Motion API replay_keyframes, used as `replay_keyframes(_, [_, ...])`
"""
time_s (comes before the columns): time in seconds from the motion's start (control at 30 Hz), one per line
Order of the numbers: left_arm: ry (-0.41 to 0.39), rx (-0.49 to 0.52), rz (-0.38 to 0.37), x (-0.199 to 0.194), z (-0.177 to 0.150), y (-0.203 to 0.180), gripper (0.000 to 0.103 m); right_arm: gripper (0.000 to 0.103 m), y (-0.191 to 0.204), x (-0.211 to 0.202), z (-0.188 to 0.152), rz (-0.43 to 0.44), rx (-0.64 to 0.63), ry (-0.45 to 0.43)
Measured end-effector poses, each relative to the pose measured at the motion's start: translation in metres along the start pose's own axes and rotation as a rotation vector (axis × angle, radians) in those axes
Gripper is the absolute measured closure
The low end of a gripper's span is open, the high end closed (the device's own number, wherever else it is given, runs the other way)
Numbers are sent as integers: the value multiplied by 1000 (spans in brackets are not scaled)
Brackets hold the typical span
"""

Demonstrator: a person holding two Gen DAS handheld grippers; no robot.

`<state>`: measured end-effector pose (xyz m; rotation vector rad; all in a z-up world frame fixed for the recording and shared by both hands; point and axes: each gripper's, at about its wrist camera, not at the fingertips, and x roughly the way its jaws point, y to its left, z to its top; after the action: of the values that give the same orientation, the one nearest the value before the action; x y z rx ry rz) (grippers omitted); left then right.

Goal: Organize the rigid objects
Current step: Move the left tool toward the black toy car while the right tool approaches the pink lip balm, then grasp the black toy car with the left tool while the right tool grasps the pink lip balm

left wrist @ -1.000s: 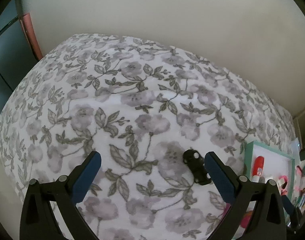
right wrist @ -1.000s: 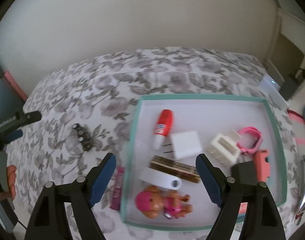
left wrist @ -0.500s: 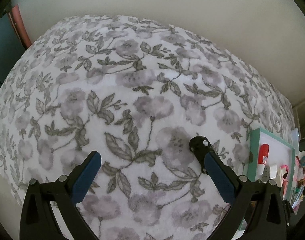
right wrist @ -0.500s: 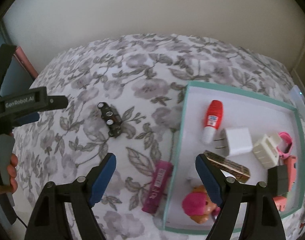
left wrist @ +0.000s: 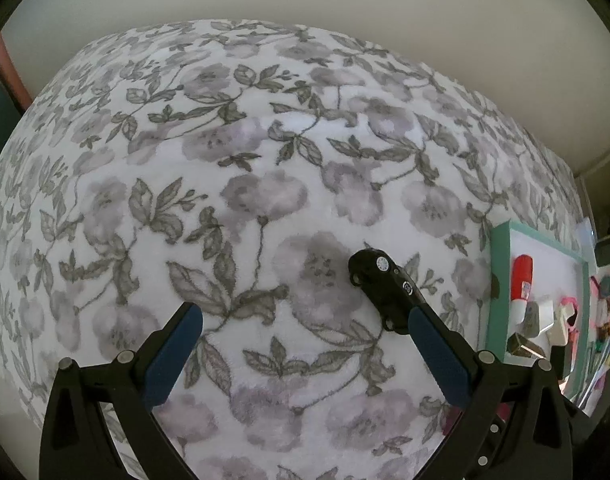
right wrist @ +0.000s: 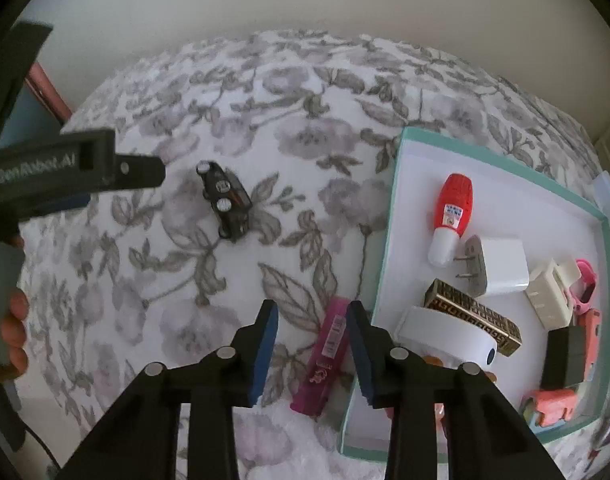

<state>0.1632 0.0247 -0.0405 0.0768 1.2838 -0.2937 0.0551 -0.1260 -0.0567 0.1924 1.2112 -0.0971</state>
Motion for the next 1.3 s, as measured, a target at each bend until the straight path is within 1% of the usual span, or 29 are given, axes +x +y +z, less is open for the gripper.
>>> replay_keyframes(0.03, [4, 3, 0, 1, 0, 0, 1, 73, 0, 1, -1, 5, 4, 10])
replay_keyframes(0.1, [12, 10, -3, 3, -1, 0, 1, 76, 3, 5, -2, 4, 1, 37])
replay_keyframes(0.23, [17, 31, 2, 4, 0, 1, 1, 76, 6, 14, -4, -53, -2, 92])
replay_keyframes(0.3, [15, 34, 9, 4, 1, 2, 0, 79, 6, 15, -3, -71, 5, 104])
replay_keyframes(0.47, [7, 18, -4, 3, 2, 6, 0, 80, 15, 18, -2, -146, -12, 157])
replay_keyframes(0.7, [12, 24, -10, 6, 2, 6, 0, 81, 31, 29, 5, -200, -21, 209])
replay_keyframes(0.8, [11, 18, -21, 7, 2, 7, 0, 81, 37, 35, 7, -200, -18, 229])
replay_keyframes(0.87, [18, 6, -49, 11, 2, 8, 0, 81, 41, 38, 7, -188, -13, 236])
replay_keyframes(0.9, [20, -2, -63, 13, 3, 7, 0, 80, 43, 40, 6, -176, -2, 241])
replay_keyframes(0.97, [19, -16, -92, 18, 5, 6, 1, 78, 40, 45, 3, -121, 35, 244])
replay_keyframes(1.0, [17, -19, -102, 20, 6, 3, 1, 78, 39, 47, 0, -100, 48, 240])
replay_keyframes(1.07, [9, -20, -120, 23, 7, -2, 1, 78, 39, 47, -2, -86, 52, 216])
replay_keyframes(1.23, [15, -10, -141, 35, 8, -17, 1, 79, 46, 46, -3, -78, 12, 186])
replay_keyframes(1.27, [20, -1, -137, 38, 7, -21, 3, 80, 48, 46, -4, -75, -1, 179])
replay_keyframes(1.3, [25, 8, -129, 42, 6, -25, 8, 81, 49, 46, -4, -73, -5, 175])
